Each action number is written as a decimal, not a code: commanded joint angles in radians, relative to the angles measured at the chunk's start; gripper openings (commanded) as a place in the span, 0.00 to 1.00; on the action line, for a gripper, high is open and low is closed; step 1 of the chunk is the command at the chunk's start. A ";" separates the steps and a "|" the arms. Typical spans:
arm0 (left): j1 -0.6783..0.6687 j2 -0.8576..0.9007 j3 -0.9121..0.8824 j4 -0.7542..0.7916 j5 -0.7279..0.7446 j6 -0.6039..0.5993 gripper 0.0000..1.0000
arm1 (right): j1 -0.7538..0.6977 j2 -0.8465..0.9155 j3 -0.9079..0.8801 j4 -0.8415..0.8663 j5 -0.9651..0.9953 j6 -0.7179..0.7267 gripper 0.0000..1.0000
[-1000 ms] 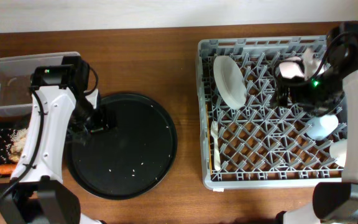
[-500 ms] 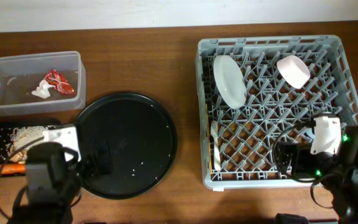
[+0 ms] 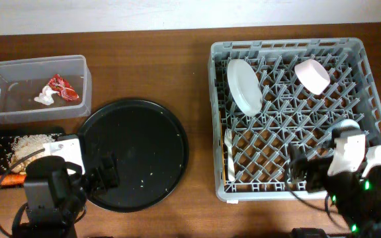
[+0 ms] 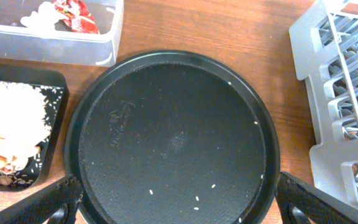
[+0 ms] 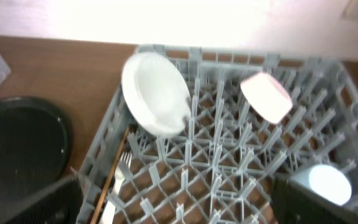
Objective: Sort waste into correct bins and load items into the dishwasher rack
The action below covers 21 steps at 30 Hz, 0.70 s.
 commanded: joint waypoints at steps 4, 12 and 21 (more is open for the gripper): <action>0.003 0.000 -0.008 0.003 -0.007 0.013 0.99 | 0.066 -0.458 -0.557 0.494 0.005 -0.001 0.99; 0.003 0.000 -0.008 0.004 -0.007 0.013 0.99 | 0.058 -0.481 -0.925 0.907 0.167 -0.001 0.99; 0.003 0.000 -0.008 0.003 -0.007 0.013 0.99 | 0.059 -0.479 -0.925 0.774 0.171 0.000 0.99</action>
